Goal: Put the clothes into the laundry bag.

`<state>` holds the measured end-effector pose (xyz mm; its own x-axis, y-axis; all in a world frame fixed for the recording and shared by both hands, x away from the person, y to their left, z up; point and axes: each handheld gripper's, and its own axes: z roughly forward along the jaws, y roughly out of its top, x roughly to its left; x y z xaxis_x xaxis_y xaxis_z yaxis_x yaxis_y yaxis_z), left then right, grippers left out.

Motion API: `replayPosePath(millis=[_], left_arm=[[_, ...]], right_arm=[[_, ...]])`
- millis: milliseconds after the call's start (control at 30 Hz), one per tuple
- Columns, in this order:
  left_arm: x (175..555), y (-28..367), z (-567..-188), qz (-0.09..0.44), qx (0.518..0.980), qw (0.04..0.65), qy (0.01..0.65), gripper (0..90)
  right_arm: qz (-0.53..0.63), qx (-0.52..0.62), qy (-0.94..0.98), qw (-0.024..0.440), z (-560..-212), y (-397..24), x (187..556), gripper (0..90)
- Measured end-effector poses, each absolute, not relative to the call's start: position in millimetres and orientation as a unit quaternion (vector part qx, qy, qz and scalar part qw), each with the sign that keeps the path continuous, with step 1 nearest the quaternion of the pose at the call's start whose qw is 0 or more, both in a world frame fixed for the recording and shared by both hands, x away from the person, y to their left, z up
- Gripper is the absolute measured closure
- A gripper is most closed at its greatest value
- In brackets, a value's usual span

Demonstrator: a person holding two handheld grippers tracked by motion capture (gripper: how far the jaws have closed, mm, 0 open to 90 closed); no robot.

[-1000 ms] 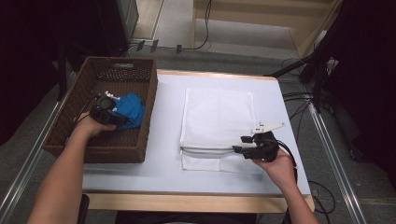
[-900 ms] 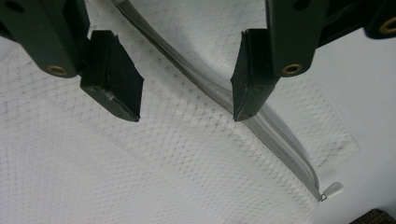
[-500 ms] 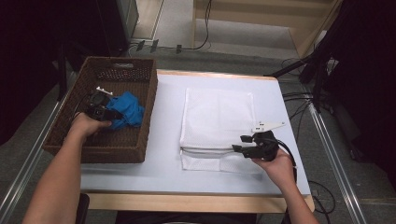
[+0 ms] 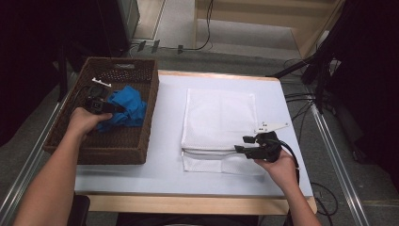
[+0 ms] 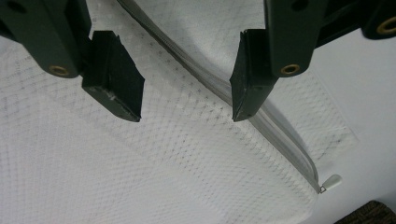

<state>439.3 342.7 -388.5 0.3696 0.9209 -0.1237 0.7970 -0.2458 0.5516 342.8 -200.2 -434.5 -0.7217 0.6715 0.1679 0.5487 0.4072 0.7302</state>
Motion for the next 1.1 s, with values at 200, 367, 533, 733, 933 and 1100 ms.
replayPosePath(millis=[200,367,533,733,933,1100], left_arm=[[438,347,-376,0.081,0.765,0.322,0.552,70.9],[434,346,-369,0.078,0.782,0.314,0.533,71.7],[431,348,-364,0.072,0.781,0.327,0.527,71.7],[428,352,-355,0.075,0.781,0.33,0.525,71.7],[425,353,-335,0.083,0.783,0.332,0.52,71.7],[422,354,-323,0.083,0.785,0.334,0.515,71.7]], right_arm=[[0.406,0.366,0.834,0.075,-434,-201,343,45.8],[0.41,0.364,0.833,0.071,-434,-201,342,45.8],[0.412,0.364,0.833,0.068,-434,-200,343,45.8],[0.414,0.361,0.833,0.066,-435,-198,343,45.8],[0.412,0.353,0.837,0.065,-434,-193,341,51.4],[0.414,0.351,0.838,0.055,-432,-188,339,59.5]])
